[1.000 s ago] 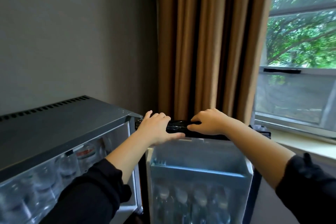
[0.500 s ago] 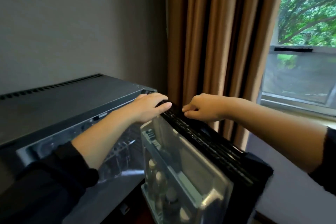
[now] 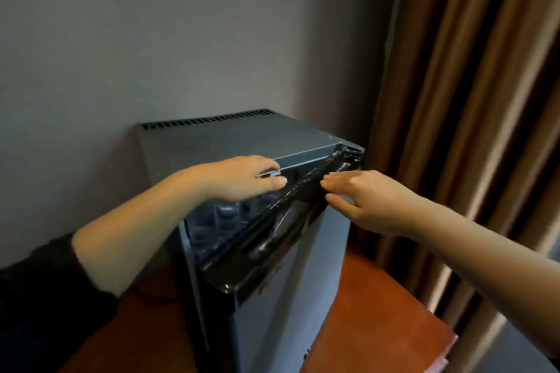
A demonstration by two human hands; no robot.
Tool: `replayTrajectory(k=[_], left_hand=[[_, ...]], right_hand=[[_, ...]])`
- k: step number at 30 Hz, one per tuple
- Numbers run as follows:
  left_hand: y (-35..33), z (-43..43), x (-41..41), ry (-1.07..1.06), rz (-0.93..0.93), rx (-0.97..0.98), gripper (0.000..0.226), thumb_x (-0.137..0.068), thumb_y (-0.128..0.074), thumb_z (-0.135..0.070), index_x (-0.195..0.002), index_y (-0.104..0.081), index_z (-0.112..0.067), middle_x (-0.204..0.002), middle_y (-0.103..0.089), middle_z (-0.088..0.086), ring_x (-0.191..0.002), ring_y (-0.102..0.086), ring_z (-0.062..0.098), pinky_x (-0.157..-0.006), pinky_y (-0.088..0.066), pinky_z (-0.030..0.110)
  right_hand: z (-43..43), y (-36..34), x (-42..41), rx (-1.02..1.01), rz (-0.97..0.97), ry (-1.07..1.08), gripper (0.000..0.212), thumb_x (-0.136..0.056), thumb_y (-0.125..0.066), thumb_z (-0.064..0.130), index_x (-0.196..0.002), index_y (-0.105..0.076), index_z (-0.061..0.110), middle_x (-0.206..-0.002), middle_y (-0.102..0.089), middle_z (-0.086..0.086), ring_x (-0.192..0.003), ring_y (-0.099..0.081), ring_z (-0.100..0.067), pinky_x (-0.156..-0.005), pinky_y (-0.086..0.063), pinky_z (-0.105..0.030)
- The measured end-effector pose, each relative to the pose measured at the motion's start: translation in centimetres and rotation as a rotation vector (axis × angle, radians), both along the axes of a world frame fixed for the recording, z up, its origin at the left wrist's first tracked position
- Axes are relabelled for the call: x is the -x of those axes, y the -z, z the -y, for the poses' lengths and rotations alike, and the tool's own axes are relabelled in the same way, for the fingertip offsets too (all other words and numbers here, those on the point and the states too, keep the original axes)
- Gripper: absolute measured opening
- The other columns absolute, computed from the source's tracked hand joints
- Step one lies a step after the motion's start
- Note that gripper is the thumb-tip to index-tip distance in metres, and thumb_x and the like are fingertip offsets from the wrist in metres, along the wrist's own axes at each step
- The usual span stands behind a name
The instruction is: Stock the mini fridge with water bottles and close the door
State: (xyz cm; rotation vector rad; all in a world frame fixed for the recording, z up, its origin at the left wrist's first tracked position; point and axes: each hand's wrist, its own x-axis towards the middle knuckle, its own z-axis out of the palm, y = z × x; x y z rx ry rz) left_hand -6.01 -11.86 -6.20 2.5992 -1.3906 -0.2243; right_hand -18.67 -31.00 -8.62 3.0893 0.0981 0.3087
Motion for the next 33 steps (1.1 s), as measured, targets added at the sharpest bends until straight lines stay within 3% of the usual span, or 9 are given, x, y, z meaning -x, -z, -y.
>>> replayTrajectory(k=[5, 11, 15, 20, 26, 29, 31, 33], left_hand=[[1.6, -3.1, -0.5, -0.084, 0.095, -0.113, 0.072, -0.093, -0.033, -0.054, -0.15, -0.003, -0.022, -0.159, 0.007, -0.006, -0.145, 0.008, 0.008, -0.119, 0.0, 0.032], [4.7, -4.5, -1.4, -0.2, 0.372, -0.093, 0.072, -0.093, -0.024, -0.058, -0.148, 0.011, -0.026, -0.157, 0.019, -0.006, -0.142, 0.022, 0.01, -0.118, 0.008, 0.037], [5.1, -4.5, -1.8, -0.245, 0.431, 0.007, 0.071, -0.089, -0.014, -0.063, -0.148, 0.007, -0.029, -0.158, 0.012, -0.007, -0.144, 0.017, 0.008, -0.118, 0.006, 0.037], [4.6, -4.4, -1.8, -0.279, 0.357, 0.022, 0.073, -0.085, -0.015, -0.066, -0.148, 0.004, -0.033, -0.157, 0.009, -0.013, -0.143, 0.015, 0.003, -0.117, 0.007, 0.032], [3.4, -3.3, -2.7, -0.336, 0.238, 0.117, 0.069, -0.088, -0.023, -0.06, -0.147, 0.003, -0.036, -0.157, 0.005, -0.017, -0.143, 0.011, 0.002, -0.117, 0.004, 0.028], [1.8, -2.1, -3.9, -0.363, 0.228, 0.187, 0.061, -0.09, -0.033, -0.055, -0.145, -0.02, -0.033, -0.153, -0.022, -0.013, -0.142, -0.016, 0.005, -0.117, -0.016, 0.029], [0.3, -1.4, -4.4, -0.385, 0.178, 0.301, 0.049, -0.091, -0.041, -0.049, -0.136, -0.04, -0.03, -0.133, -0.048, -0.015, -0.126, -0.043, 0.002, -0.108, -0.036, 0.028], [-1.5, -0.8, -4.4, -0.394, 0.221, 0.388, 0.04, -0.09, -0.046, -0.044, -0.126, -0.051, -0.028, -0.11, -0.058, -0.021, -0.107, -0.054, -0.006, -0.096, -0.045, 0.025]], right_hand=[[-1.0, 0.7, -3.1, 0.007, 0.042, -0.033, 0.04, -0.098, -0.037, 0.035, -0.123, -0.055, 0.009, -0.129, -0.059, -0.007, -0.12, -0.053, -0.022, -0.1, -0.042, -0.039], [0.1, 3.3, -6.0, -0.008, 0.182, -0.087, 0.051, -0.097, -0.036, 0.039, -0.143, -0.039, 0.016, -0.149, -0.04, -0.001, -0.14, -0.035, -0.016, -0.114, -0.029, -0.029], [0.9, 6.2, -6.7, -0.067, 0.367, -0.152, 0.054, -0.091, -0.036, 0.037, -0.136, -0.049, 0.011, -0.139, -0.052, -0.007, -0.131, -0.048, -0.022, -0.106, -0.036, -0.035], [1.6, 6.5, -9.0, -0.147, 0.557, -0.288, 0.04, -0.09, -0.043, 0.024, -0.121, -0.064, 0.009, -0.122, -0.066, -0.005, -0.115, -0.061, -0.019, -0.1, -0.043, -0.027], [2.3, 4.2, -12.1, -0.378, 0.379, -0.493, 0.045, -0.093, -0.038, 0.026, -0.134, -0.052, 0.012, -0.133, -0.056, 0.002, -0.124, -0.048, -0.008, -0.104, -0.033, -0.013], [2.9, 1.8, -14.0, -0.355, 0.218, -0.498, 0.046, -0.094, -0.034, 0.034, -0.132, -0.054, 0.019, -0.138, -0.053, 0.005, -0.129, -0.047, -0.009, -0.108, -0.034, -0.021], [3.5, 0.2, -15.2, -0.314, 0.186, -0.481, 0.041, -0.095, -0.037, 0.032, -0.129, -0.057, 0.022, -0.133, -0.058, 0.006, -0.125, -0.053, -0.016, -0.104, -0.041, -0.033], [4.1, -2.0, -15.7, -0.312, 0.215, -0.46, 0.032, -0.097, -0.044, 0.028, -0.124, -0.06, 0.024, -0.127, -0.062, 0.006, -0.118, -0.058, -0.018, -0.098, -0.045, -0.038]])
